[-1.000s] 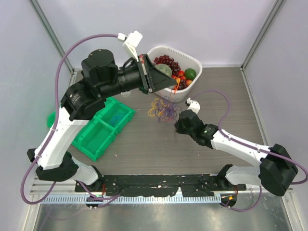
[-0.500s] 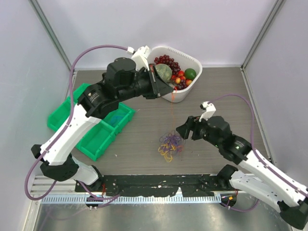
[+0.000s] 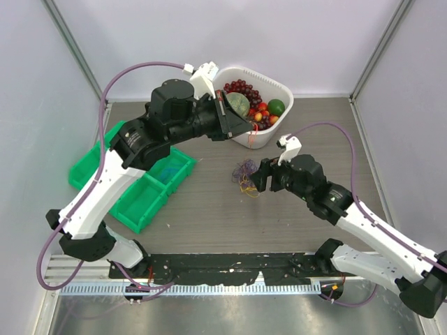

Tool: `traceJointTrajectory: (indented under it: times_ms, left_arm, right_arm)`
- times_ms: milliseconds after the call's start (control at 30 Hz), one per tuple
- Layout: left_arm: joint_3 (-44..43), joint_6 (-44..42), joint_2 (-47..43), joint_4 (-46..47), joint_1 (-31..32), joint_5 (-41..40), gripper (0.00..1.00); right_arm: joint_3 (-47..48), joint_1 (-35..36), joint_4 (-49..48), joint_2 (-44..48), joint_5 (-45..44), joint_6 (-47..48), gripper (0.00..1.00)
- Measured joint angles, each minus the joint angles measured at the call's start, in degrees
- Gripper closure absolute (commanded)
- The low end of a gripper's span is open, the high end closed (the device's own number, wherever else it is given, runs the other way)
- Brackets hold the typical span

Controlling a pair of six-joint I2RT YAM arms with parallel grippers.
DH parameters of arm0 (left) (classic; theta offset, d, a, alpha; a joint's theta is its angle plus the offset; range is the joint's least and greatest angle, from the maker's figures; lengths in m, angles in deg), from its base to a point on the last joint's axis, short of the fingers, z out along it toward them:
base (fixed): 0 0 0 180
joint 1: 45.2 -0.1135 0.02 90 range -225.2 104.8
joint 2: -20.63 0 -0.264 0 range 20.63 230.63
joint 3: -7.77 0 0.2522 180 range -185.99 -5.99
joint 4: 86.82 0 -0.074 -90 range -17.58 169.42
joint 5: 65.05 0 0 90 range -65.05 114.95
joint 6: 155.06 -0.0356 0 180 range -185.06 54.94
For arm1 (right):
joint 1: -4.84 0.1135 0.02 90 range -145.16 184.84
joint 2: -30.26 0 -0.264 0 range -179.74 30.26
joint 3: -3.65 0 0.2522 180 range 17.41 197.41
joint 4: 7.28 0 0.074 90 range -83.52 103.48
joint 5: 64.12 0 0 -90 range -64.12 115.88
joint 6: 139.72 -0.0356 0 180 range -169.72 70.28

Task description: Untangle the cables

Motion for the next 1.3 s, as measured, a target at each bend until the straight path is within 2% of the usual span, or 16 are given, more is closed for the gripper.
traceJointTrajectory:
  times_ms: [200,500,633,767,1100,1300]
  left_arm:
    - [-2.36,1.31,0.13,0.61,0.0,2.34,1.0]
    - [-16.48,2.99,3.5,4.04,0.0,7.39,1.0]
    - [-23.76,3.04,5.35,4.61,-0.35,8.11,1.0]
    - [-25.14,1.42,3.74,3.74,-2.05,5.79,1.0]
    - [-18.93,-12.48,-6.36,-11.91,-3.8,-23.56,1.0]
    - [-8.24,-16.24,-11.56,-18.82,-3.87,-39.54,1.0]
  right_arm:
    - [0.57,-0.04,-6.78,-6.23,-4.85,-0.42,0.25]
    - [-1.18,-0.04,-24.87,-20.9,-0.2,-3.8,0.27]
    - [-3.52,-0.13,-26.93,-27.71,-1.33,-4.11,0.27]
    - [-6.62,-1.79,-27.23,-29.94,-1.07,-4.74,0.26]
    - [-11.98,-3.08,-22.75,-25.27,0.63,-8.26,0.26]
    - [-11.98,-3.08,-19.34,-19.63,0.42,-9.05,0.25]
